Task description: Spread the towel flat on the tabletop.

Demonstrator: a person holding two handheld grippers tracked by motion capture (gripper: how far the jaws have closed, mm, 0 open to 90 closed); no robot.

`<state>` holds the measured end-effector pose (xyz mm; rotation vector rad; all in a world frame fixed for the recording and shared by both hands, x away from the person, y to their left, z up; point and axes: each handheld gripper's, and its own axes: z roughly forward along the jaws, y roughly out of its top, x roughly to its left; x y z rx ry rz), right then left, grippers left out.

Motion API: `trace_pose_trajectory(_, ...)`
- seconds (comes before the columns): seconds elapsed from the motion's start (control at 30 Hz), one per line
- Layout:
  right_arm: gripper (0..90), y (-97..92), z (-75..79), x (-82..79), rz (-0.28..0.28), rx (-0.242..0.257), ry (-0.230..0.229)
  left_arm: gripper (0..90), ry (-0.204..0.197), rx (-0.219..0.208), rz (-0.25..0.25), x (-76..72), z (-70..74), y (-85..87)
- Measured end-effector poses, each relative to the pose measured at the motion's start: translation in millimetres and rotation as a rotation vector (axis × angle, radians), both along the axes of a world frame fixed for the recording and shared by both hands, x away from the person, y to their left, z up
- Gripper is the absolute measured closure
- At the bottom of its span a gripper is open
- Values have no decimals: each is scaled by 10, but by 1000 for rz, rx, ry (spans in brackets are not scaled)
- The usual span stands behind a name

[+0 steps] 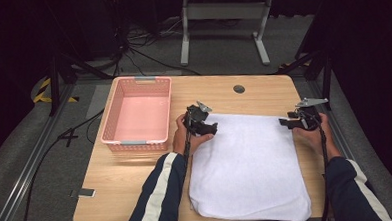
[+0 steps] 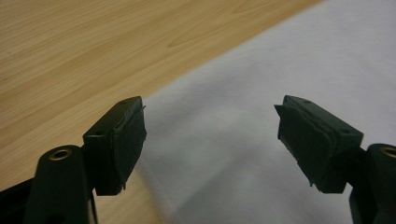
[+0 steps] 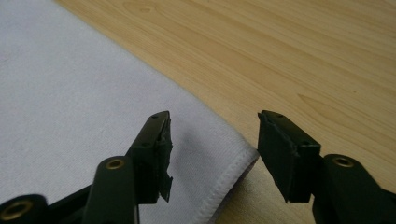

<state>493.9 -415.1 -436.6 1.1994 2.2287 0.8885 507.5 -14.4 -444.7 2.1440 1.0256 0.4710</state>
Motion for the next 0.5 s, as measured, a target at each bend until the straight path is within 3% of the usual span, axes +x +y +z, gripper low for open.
trace_pose_trajectory(0.17,395,-21,-74,36,-14,2,28,231,47,31,47,178,-170,17)
trace_pose_trajectory(0.23,356,-32,-121,59,-31,-19,41,202,59,-10,58,212,-208,36)
trace_pose_trajectory(0.33,325,-50,-142,83,-45,6,50,197,70,-54,51,260,-238,89)
trace_pose_trajectory(0.5,226,-71,-166,146,-66,27,65,225,71,-46,39,290,-228,109)
